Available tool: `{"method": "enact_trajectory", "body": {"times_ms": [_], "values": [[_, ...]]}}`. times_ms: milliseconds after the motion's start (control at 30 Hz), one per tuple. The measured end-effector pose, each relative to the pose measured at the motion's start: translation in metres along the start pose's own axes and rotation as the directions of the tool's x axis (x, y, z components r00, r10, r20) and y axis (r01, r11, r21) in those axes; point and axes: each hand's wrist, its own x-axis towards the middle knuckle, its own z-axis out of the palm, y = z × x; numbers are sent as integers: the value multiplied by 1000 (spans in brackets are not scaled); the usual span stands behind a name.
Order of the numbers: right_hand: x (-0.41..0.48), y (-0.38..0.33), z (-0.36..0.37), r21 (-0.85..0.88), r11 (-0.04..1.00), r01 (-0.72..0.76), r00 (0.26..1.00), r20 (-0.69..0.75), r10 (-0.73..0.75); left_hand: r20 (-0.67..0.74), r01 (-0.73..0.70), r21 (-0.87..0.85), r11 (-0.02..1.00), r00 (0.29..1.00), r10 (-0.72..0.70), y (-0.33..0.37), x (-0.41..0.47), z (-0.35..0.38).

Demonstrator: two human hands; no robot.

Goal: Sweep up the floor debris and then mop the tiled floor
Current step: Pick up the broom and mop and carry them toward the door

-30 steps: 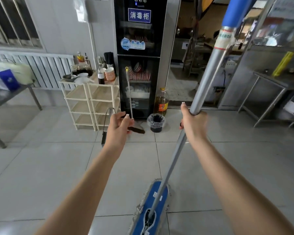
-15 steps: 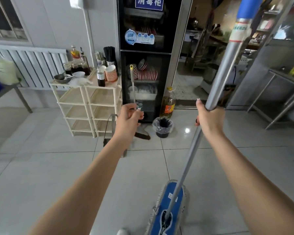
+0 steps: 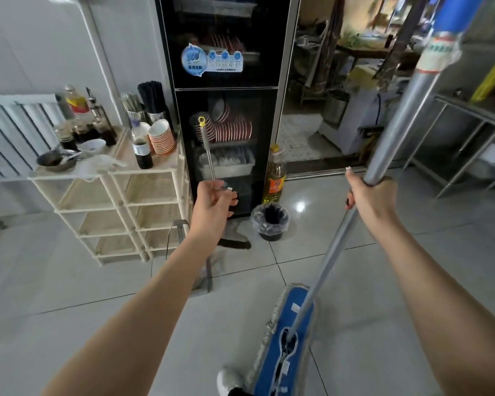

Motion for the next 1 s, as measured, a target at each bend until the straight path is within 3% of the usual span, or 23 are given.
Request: {"method": "enact_trajectory", "body": {"times_ms": [333,667,1000], "values": [[135,26,99,-12,1000,-28,999,-44,27,20,79,44,996,997,-80,-31,182,21],[194,66,224,-94,984,-153,987,26,156,11,102,38,994,995,-102,-50,320,28],[268,76,344,-179,968,-179,981,46,190,25,208,72,975,977,-210,-106,464,26]]}}
